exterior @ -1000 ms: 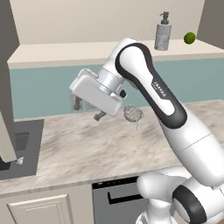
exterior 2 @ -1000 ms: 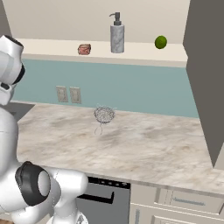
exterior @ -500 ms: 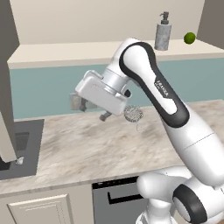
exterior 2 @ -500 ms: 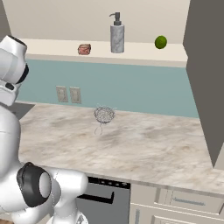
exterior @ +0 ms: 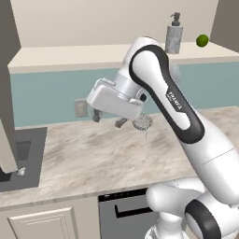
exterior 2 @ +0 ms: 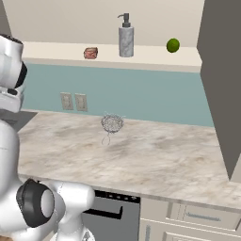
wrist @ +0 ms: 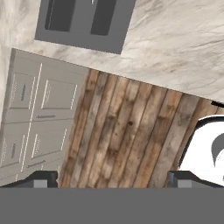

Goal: Pick the bar soap and soap dispenser from the cabinet and place them on the counter.

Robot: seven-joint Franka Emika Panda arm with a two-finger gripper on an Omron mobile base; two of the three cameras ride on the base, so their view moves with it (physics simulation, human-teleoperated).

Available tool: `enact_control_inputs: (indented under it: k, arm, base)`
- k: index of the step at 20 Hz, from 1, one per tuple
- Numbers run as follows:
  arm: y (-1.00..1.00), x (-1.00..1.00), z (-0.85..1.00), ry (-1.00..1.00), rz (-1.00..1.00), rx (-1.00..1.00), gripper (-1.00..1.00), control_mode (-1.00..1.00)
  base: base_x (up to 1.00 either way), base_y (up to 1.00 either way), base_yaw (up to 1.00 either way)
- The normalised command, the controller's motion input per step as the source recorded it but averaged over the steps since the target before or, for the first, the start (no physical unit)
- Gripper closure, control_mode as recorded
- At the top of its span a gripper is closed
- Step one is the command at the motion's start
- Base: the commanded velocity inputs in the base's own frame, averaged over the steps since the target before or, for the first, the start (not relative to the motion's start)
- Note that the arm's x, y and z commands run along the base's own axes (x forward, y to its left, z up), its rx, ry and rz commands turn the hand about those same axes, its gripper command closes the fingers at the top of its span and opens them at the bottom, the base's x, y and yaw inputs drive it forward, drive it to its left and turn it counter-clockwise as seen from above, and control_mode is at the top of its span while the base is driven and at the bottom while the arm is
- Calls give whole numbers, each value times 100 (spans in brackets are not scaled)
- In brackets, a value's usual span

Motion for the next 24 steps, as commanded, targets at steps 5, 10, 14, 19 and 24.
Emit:
enact_control_inputs:
  k: [5,10,14,19,24]
  arm:
    - [-20,-10,0,-5,-3,-8,-100,-100]
    - [-28,-12,-2,-7,-7,-9,-100,-100]
    - [-28,-2,-2,-6,-9,-12,-100,-100]
    - [-25,0,-6,-5,-11,-13,-100,-100]
    - [-24,0,-8,-9,-11,-11,-100,-100]
  base:
    - [0,0,0]
    - [0,0,0]
    - [0,0,0]
    - [0,0,0]
    - [0,0,0]
